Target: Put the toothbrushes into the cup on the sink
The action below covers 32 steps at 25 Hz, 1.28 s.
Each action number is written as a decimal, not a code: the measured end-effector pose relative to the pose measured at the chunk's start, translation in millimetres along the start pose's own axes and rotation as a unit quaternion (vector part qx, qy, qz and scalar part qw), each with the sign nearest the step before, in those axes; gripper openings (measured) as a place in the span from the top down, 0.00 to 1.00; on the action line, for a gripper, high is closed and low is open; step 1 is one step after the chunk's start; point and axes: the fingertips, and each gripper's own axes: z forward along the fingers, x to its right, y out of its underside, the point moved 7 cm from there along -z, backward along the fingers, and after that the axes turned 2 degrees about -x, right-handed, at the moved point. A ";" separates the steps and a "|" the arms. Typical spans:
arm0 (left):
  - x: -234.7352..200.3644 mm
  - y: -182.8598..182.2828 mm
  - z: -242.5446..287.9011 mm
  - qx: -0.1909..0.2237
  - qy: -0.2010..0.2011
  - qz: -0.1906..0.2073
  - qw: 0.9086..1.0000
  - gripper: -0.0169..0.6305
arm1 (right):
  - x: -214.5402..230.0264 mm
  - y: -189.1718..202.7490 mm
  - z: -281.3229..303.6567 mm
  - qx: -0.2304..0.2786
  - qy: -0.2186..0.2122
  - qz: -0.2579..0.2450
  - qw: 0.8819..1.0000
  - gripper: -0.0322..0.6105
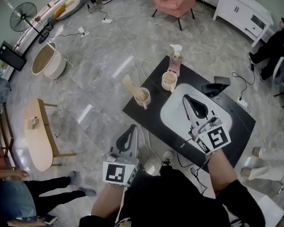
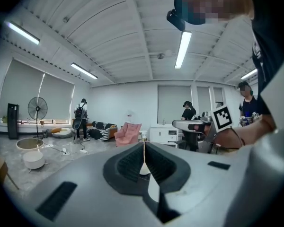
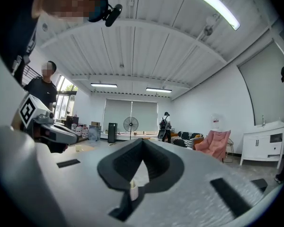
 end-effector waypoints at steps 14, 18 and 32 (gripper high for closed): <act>-27.8 1.2 -83.2 0.011 0.088 0.007 0.996 0.96 | -136.5 -14.6 -50.6 -0.010 0.070 0.041 0.997 0.94; -43.3 13.0 -113.7 0.005 0.132 0.007 0.991 0.96 | -189.1 -13.3 -73.2 -0.021 0.124 0.041 0.991 0.94; 22.4 25.2 -184.9 -0.009 0.218 0.012 0.976 0.96 | -265.4 -35.1 -197.7 -0.036 0.219 0.036 0.974 0.94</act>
